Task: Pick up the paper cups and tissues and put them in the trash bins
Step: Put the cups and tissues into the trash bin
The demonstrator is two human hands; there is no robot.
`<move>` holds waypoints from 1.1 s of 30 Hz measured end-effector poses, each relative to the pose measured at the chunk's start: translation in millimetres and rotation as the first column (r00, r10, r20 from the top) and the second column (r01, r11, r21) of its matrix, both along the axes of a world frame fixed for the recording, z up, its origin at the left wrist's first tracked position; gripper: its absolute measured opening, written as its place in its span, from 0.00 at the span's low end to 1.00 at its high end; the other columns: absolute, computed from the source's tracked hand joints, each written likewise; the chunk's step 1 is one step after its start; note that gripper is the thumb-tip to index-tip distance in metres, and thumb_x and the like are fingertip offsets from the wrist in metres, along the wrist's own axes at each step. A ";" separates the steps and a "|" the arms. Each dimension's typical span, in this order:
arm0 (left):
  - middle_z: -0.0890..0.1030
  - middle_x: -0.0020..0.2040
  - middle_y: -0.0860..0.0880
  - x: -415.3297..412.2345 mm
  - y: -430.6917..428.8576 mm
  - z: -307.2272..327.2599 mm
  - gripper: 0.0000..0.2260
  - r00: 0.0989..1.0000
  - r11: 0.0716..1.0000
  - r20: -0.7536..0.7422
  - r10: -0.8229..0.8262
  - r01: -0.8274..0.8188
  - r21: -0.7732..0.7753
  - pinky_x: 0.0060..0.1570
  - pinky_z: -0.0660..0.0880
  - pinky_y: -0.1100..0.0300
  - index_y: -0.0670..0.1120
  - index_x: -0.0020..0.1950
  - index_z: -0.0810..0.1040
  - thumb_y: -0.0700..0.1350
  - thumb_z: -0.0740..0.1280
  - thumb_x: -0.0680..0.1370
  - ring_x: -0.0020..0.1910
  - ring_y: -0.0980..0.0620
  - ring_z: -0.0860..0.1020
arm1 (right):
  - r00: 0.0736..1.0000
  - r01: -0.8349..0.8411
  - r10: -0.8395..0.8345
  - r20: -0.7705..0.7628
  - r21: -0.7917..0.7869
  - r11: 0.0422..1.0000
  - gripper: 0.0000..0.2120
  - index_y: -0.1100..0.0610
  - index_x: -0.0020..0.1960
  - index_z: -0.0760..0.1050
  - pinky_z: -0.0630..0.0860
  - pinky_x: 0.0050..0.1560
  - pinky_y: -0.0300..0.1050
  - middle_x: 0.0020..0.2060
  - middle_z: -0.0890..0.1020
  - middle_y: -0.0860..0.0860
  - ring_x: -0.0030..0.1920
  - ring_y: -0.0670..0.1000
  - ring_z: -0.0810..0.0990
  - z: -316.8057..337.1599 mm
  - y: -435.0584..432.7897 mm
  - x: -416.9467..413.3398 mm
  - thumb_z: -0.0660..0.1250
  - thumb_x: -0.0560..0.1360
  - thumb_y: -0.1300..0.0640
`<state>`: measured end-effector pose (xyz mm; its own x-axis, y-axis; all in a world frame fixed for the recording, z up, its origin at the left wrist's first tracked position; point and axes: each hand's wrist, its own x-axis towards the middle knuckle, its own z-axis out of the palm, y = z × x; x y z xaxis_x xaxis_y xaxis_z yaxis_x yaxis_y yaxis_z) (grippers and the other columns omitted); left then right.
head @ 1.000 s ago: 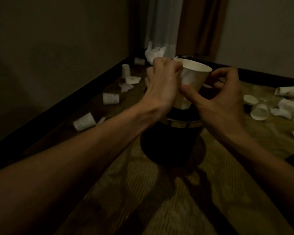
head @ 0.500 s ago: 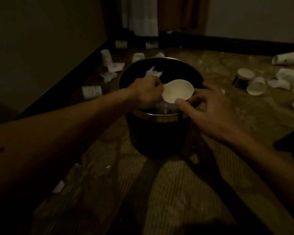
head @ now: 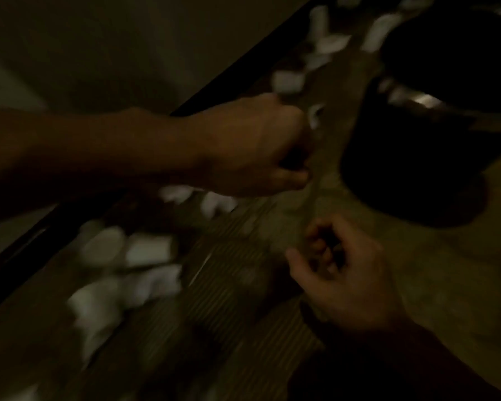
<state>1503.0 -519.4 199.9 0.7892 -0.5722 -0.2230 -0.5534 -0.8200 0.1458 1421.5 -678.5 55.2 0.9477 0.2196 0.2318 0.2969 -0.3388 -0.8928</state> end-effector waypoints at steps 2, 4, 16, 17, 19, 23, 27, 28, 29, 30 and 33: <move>0.74 0.34 0.57 -52.4 46.6 -5.5 0.12 0.992 0.993 -0.106 0.067 -0.056 0.105 0.33 0.68 0.61 0.52 0.39 0.75 0.58 0.60 0.75 0.32 0.62 0.72 | 0.981 -0.172 0.172 -0.091 0.004 0.985 0.12 0.42 0.46 0.71 0.73 0.33 0.33 0.34 0.75 0.43 0.35 0.44 0.77 -20.3 40.2 -37.0 0.67 0.66 0.40; 0.75 0.37 0.58 -107.4 96.2 -16.3 0.11 0.968 0.980 -0.195 0.161 -0.134 0.145 0.34 0.69 0.64 0.54 0.43 0.76 0.58 0.59 0.75 0.34 0.63 0.73 | 0.932 -0.332 0.323 -0.163 -0.034 0.943 0.10 0.39 0.43 0.70 0.71 0.34 0.28 0.35 0.75 0.40 0.38 0.41 0.77 -33.3 77.1 -68.5 0.68 0.65 0.41; 0.80 0.47 0.53 -398.8 229.7 -176.8 0.06 0.499 0.564 -0.434 0.750 -0.825 0.026 0.44 0.75 0.57 0.50 0.52 0.77 0.51 0.67 0.78 0.45 0.54 0.79 | 0.559 -0.807 0.762 -0.328 -0.427 0.408 0.16 0.52 0.62 0.77 0.72 0.55 0.46 0.57 0.78 0.51 0.56 0.54 0.77 -118.0 210.5 -184.1 0.69 0.75 0.53; 0.81 0.47 0.53 -407.9 229.4 -195.6 0.06 0.466 0.521 -0.443 0.766 -0.853 0.004 0.44 0.74 0.58 0.49 0.52 0.78 0.50 0.68 0.78 0.45 0.54 0.79 | 0.554 -0.804 0.758 -0.346 -0.459 0.379 0.16 0.51 0.64 0.76 0.71 0.58 0.46 0.59 0.77 0.51 0.59 0.54 0.76 -124.3 217.6 -187.0 0.67 0.77 0.52; 0.80 0.44 0.56 -417.5 225.2 -227.9 0.07 0.381 0.411 -0.483 0.789 -0.910 -0.046 0.42 0.72 0.60 0.49 0.52 0.79 0.51 0.70 0.77 0.42 0.58 0.78 | 0.568 -0.787 0.743 -0.355 -0.500 0.362 0.15 0.51 0.64 0.76 0.73 0.58 0.49 0.60 0.76 0.52 0.59 0.56 0.77 -133.4 226.1 -188.1 0.64 0.79 0.52; 0.80 0.47 0.55 -418.7 215.6 -268.3 0.12 0.354 0.312 -0.511 0.783 -0.935 -0.171 0.45 0.73 0.59 0.52 0.56 0.77 0.56 0.67 0.78 0.45 0.57 0.77 | 0.572 -0.771 0.730 -0.374 -0.547 0.325 0.14 0.51 0.64 0.75 0.75 0.53 0.52 0.59 0.76 0.53 0.56 0.59 0.78 -141.6 233.9 -185.3 0.60 0.81 0.49; 0.81 0.56 0.46 -414.9 213.3 -279.9 0.13 0.453 0.382 -0.363 0.814 -0.889 -0.251 0.54 0.74 0.54 0.47 0.61 0.79 0.50 0.65 0.79 0.55 0.46 0.79 | 0.617 -0.728 0.695 -0.369 -0.603 0.326 0.11 0.53 0.57 0.76 0.71 0.49 0.49 0.56 0.77 0.53 0.54 0.58 0.77 -139.8 242.1 -187.1 0.60 0.80 0.50; 0.83 0.53 0.43 -413.4 211.5 -277.4 0.13 0.507 0.424 -0.263 0.821 -0.850 -0.312 0.52 0.77 0.51 0.43 0.58 0.81 0.48 0.66 0.77 0.52 0.43 0.81 | 0.629 -0.716 0.687 -0.364 -0.615 0.330 0.10 0.54 0.55 0.77 0.70 0.47 0.48 0.54 0.77 0.53 0.53 0.58 0.77 -137.3 243.1 -187.6 0.61 0.80 0.50; 0.84 0.49 0.41 -411.6 210.0 -274.0 0.13 0.512 0.422 -0.189 0.838 -0.827 -0.373 0.47 0.79 0.50 0.40 0.53 0.83 0.47 0.67 0.74 0.47 0.41 0.83 | 0.636 -0.707 0.683 -0.359 -0.627 0.329 0.10 0.54 0.54 0.77 0.69 0.46 0.47 0.53 0.77 0.53 0.52 0.57 0.77 -135.4 243.7 -188.1 0.61 0.80 0.50; 0.84 0.44 0.39 -411.2 209.5 -273.8 0.12 0.520 0.427 -0.126 0.845 -0.798 -0.425 0.40 0.81 0.50 0.38 0.48 0.83 0.45 0.69 0.72 0.41 0.40 0.84 | 0.637 -0.701 0.683 -0.357 -0.637 0.321 0.09 0.55 0.53 0.77 0.69 0.45 0.47 0.52 0.77 0.53 0.51 0.57 0.77 -133.8 244.0 -187.6 0.61 0.80 0.51; 0.82 0.41 0.44 -405.7 220.7 -277.5 0.04 0.532 0.398 -0.201 0.823 -0.792 -0.464 0.43 0.80 0.49 0.38 0.46 0.82 0.38 0.71 0.74 0.40 0.43 0.81 | 0.629 -0.747 0.654 -0.420 -0.561 0.358 0.10 0.58 0.51 0.78 0.72 0.47 0.48 0.50 0.79 0.53 0.49 0.54 0.78 -125.6 251.1 -189.0 0.63 0.80 0.53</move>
<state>1097.3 -298.6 -77.6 0.9397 0.3310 -0.0862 0.3111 -0.7225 0.6174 1232.5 -427.3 -70.4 0.3821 0.8528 -0.3560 0.6330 -0.5222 -0.5715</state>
